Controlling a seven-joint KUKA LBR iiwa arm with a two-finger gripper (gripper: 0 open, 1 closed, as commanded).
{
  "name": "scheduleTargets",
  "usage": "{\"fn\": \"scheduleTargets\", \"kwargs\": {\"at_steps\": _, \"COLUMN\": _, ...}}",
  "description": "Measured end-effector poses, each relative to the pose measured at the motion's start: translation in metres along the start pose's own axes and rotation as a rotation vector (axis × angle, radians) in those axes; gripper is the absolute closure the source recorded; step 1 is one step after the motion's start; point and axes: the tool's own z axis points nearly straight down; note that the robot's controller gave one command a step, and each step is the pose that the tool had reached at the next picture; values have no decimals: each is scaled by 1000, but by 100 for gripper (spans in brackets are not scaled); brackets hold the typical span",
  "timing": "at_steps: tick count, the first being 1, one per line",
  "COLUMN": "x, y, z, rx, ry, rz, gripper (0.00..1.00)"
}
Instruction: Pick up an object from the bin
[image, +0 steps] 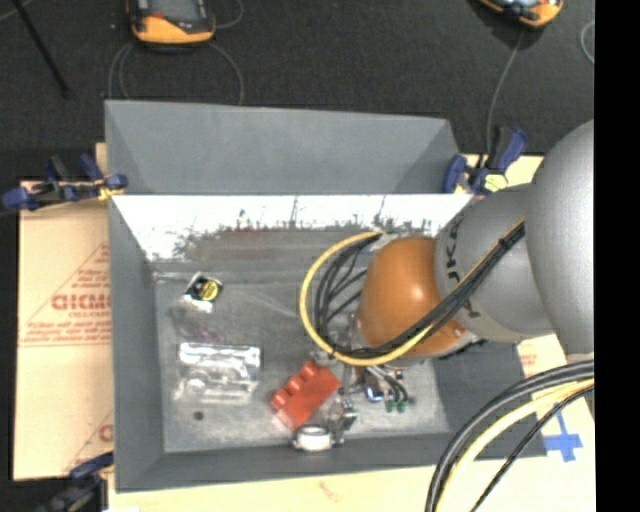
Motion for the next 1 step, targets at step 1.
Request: {"fn": "scheduleTargets", "kwargs": {"at_steps": 1, "x": -4, "y": 35, "z": -1, "rx": 0, "ry": -8, "rz": -259, "gripper": 0}}
